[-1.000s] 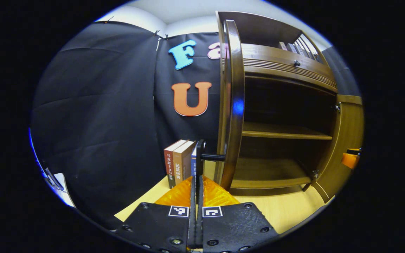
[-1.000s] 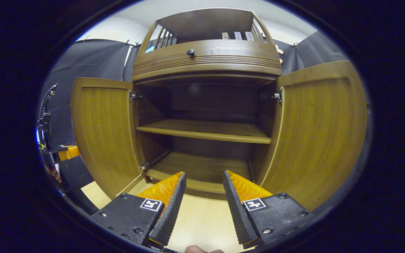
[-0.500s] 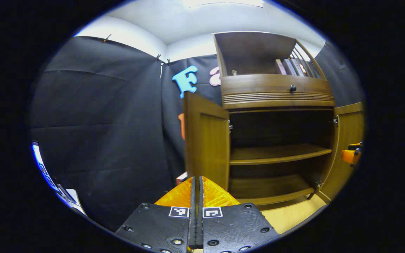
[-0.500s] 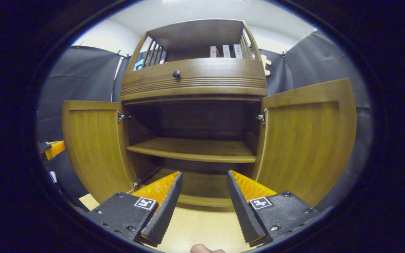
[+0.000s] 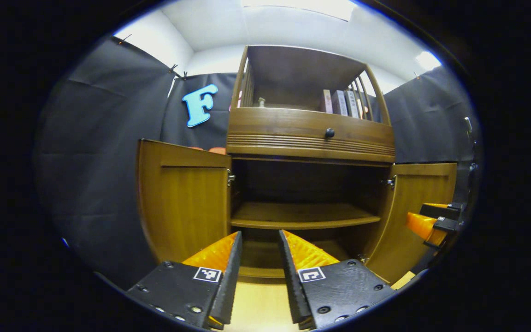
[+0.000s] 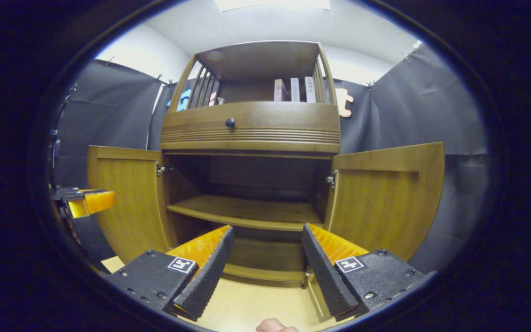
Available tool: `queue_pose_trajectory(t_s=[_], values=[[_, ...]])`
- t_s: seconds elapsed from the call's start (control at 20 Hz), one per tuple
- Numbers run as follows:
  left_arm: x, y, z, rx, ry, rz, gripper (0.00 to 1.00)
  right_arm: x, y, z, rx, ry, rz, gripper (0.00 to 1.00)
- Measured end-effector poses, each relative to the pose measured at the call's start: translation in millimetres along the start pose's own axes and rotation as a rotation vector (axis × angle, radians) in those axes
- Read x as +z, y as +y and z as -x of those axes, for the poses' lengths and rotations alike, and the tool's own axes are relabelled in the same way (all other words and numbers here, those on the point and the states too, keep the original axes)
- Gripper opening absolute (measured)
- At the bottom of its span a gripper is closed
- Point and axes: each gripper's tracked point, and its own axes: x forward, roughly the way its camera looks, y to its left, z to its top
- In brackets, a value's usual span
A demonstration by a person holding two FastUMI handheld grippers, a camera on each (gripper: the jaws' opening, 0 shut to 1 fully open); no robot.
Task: Open the right door of the double-door shoe cabinet with the right hand, and open the left door with the left hand.
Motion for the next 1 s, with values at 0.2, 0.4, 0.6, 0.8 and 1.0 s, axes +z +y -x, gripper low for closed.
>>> queue_pose_trajectory(t_s=[0.2, 0.4, 0.6, 0.8, 1.0], values=[[1.1, -25.0, -2.3, -0.042, 0.0, -0.012, 0.82, 6.6, -2.9, 6.1, -0.004, -0.017, -0.012, 0.96], [0.3, -36.5, -1.6, -0.043, 0.001, -0.01, 0.99, 2.5, -4.0, 6.5, 0.0, -0.016, -0.006, 0.96], [3.0, -40.0, -0.3, -0.046, -0.015, -0.022, 0.99, 1.9, -2.3, 5.5, 0.019, -0.034, -0.002, 0.96], [3.5, -44.8, 1.7, -0.063, -0.022, -0.036, 1.0, -1.1, 2.6, 3.9, 0.042, -0.047, 0.005, 0.96], [4.7, -49.6, 1.0, -0.07, -0.033, -0.054, 0.91, 2.0, 5.3, 3.6, 0.057, -0.072, 0.024, 0.95]])
